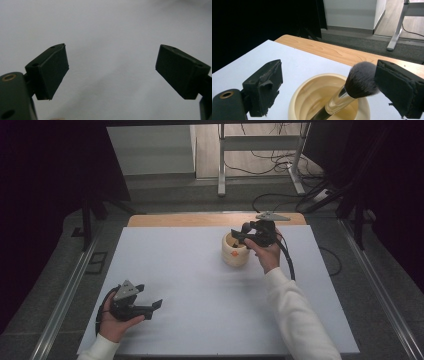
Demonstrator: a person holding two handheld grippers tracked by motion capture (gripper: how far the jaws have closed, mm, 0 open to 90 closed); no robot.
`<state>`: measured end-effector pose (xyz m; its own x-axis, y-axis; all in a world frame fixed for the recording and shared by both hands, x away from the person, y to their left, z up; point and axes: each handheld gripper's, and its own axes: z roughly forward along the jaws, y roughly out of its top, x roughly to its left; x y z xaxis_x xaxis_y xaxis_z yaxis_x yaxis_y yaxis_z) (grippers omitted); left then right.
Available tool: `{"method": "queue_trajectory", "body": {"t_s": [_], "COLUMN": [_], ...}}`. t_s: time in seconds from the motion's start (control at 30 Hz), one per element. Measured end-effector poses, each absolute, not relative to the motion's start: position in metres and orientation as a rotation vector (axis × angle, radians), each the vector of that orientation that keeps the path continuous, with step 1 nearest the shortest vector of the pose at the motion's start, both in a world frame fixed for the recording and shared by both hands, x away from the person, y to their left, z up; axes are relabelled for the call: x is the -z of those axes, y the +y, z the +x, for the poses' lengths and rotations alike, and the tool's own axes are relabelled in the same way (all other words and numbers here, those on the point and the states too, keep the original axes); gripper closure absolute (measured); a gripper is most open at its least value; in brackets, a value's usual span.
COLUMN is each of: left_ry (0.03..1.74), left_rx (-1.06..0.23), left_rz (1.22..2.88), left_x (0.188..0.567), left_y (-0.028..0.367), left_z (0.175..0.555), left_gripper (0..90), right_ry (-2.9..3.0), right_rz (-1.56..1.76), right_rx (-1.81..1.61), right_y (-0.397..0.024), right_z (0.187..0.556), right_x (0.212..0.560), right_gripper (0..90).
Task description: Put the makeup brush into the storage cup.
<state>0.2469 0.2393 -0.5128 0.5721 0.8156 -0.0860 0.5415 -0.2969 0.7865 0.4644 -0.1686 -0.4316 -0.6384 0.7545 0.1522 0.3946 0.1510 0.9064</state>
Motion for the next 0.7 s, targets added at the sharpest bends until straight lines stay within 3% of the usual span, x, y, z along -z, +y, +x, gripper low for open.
{"method": "queue_trajectory", "body": {"t_s": [0.7], "left_ry": [1.087], "left_rx": [-0.425], "left_rz": [1.981], "left_x": [0.512], "left_y": [0.241], "left_z": [0.246], "left_gripper": [11.7], "right_ry": [2.132], "right_rz": [1.063], "right_rx": [-1.479], "right_y": [-0.175], "right_z": [0.453], "right_x": [0.431], "right_gripper": [8.0]}}
